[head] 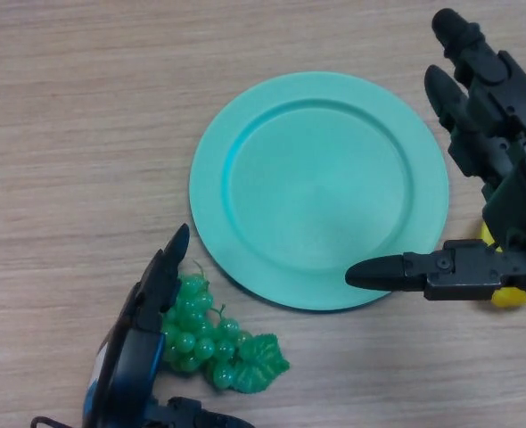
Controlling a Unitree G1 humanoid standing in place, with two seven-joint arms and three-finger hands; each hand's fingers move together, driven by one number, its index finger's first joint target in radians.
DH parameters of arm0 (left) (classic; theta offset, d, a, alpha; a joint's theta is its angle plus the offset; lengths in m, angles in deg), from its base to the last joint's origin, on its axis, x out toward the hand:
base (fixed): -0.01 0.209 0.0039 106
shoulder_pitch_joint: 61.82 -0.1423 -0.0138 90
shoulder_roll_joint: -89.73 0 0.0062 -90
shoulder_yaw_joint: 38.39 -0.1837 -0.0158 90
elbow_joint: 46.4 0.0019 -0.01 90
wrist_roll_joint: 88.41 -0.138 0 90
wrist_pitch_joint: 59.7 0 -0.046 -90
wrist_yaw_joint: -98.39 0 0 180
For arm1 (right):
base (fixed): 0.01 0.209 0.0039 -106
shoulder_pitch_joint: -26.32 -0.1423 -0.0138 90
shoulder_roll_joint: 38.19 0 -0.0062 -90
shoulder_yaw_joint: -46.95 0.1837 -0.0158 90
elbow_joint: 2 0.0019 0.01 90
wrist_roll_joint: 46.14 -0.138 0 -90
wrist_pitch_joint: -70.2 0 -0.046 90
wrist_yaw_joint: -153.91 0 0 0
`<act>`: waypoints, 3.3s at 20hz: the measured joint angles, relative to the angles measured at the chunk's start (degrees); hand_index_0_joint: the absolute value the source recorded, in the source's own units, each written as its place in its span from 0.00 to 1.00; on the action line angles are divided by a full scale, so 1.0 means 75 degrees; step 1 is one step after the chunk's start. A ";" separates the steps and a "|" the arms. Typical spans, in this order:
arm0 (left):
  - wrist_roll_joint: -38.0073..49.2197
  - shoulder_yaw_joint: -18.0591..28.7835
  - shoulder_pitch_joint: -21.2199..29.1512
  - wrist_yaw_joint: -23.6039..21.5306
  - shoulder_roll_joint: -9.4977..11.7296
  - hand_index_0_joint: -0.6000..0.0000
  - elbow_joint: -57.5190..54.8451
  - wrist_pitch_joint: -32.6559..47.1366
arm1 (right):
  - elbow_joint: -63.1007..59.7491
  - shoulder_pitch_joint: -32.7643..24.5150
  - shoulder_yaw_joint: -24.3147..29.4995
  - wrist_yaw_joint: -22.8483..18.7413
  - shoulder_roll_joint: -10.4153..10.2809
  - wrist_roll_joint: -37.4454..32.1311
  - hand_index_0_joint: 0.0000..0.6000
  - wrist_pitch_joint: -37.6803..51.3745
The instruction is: Pick up the green grapes and place it on the plate
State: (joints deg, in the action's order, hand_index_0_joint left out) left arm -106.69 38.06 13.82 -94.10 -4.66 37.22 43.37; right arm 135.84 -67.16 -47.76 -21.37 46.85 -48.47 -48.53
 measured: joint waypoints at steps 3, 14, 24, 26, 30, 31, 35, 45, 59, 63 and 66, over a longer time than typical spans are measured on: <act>0.0192 -0.0019 -0.0109 0.0001 -0.0007 1.00 -0.0004 0.0132 | 0.0004 0.0055 0.0001 0.0000 0.0000 0.0002 0.00 0.0000; -0.0773 0.0087 -0.0429 -0.0002 0.0139 0.00 -0.0284 0.0036 | 0.0457 0.0119 -0.0019 -0.0005 0.0000 -0.0009 0.00 -0.0103; 0.0623 0.0110 -0.0464 0.0379 0.0118 0.00 -0.1175 -0.1119 | 0.0550 0.0076 -0.0049 -0.0129 -0.0001 -0.0376 0.00 -0.0167; 0.1307 0.0113 -0.0513 0.0643 0.0108 0.00 -0.2191 -0.2049 | 0.0550 0.0040 -0.0052 -0.0130 0.0000 -0.0371 0.00 -0.0169; 0.2287 0.0192 -0.0275 0.0726 0.0077 0.00 -0.4173 -0.4144 | 0.0552 0.0044 -0.0050 -0.0130 0.0000 -0.0375 0.00 -0.0196; 0.2329 0.0238 -0.0131 0.0727 0.0080 0.00 -0.4490 -0.4433 | 0.0555 0.0038 -0.0044 -0.0143 -0.0001 -0.0427 0.00 -0.0273; 0.1474 0.0217 0.1076 0.0745 -0.0011 0.00 -0.4809 -0.4747 | 0.0562 0.0022 -0.0041 -0.0168 0.0001 -0.0471 0.00 -0.0404; -0.0480 0.0070 0.3268 0.1673 -0.0108 0.00 -0.1695 -0.1539 | 0.0541 -0.0122 -0.0094 -0.0161 0.0003 -0.0449 0.00 -0.0422; 0.1939 0.0388 0.3524 0.1019 -0.0133 1.00 -0.1966 -0.2798 | 0.0526 -0.0072 -0.0124 -0.0126 0.0004 -0.0445 0.00 -0.0420; 0.1934 0.0413 0.3351 0.1192 -0.0135 1.00 -0.2637 -0.2951 | 0.0478 -0.0066 -0.0132 -0.0126 0.0004 -0.0440 0.00 -0.0419; 0.1934 0.0729 0.3351 0.1543 -0.0137 1.00 -0.3181 -0.3570 | 0.0471 -0.0045 -0.0139 -0.0126 0.0003 -0.0440 0.00 -0.0417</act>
State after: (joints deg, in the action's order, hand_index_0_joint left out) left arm -92.19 43.53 38.95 -82.53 -5.68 13.36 16.59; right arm 139.37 -67.49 -48.80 -22.31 46.87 -51.77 -51.66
